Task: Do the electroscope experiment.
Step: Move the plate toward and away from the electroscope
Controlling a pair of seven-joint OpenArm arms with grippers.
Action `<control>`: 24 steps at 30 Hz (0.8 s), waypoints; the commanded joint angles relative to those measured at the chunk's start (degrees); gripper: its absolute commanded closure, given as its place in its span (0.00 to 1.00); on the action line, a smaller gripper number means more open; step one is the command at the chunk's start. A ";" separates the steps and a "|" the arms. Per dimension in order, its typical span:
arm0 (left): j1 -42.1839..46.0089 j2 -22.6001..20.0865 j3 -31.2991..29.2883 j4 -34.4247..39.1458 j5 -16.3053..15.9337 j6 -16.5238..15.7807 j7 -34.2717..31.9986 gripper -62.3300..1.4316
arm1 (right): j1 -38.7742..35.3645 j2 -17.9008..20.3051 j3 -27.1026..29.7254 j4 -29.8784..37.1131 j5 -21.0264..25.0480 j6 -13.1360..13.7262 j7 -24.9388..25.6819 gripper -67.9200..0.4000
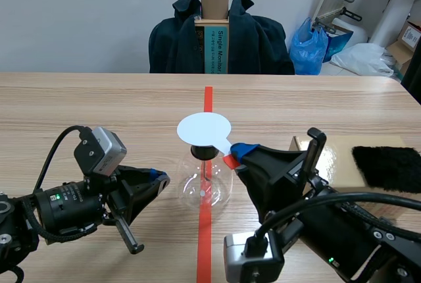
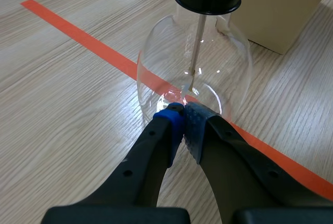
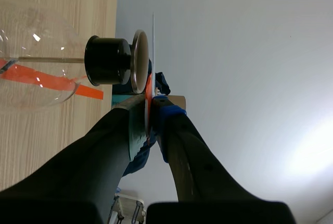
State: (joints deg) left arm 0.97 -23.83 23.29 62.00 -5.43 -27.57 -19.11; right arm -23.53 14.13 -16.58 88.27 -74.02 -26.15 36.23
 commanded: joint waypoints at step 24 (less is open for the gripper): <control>-0.17 0.13 -0.07 0.72 -0.70 0.02 -0.79 0.95 | 0.81 0.63 0.55 0.98 0.20 -1.05 -21.75 0.98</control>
State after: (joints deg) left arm 0.97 -23.83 23.29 62.00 -5.43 -27.51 -19.11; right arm -23.53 14.13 -16.58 88.27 -74.13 -26.33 14.85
